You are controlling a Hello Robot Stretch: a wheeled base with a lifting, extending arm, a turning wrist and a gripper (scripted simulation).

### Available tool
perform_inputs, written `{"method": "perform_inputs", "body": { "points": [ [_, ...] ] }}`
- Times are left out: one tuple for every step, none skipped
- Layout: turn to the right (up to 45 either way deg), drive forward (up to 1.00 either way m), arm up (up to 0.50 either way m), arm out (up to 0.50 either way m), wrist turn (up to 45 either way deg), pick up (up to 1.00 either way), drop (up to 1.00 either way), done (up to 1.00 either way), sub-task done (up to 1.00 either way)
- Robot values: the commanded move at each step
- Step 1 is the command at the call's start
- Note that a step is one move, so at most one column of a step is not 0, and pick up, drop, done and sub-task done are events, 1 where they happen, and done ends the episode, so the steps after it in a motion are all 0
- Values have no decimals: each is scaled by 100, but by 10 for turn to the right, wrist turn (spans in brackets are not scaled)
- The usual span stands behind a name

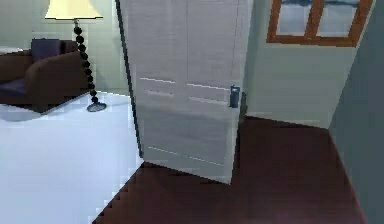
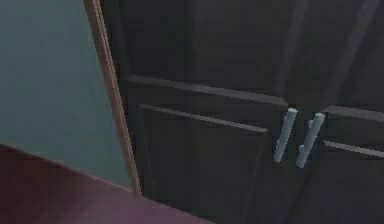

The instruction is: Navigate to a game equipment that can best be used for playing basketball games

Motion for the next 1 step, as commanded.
{"method": "perform_inputs", "body": {
  "points": [
    [-420,0,0,0,0,0,0,0,0]
  ]
}}
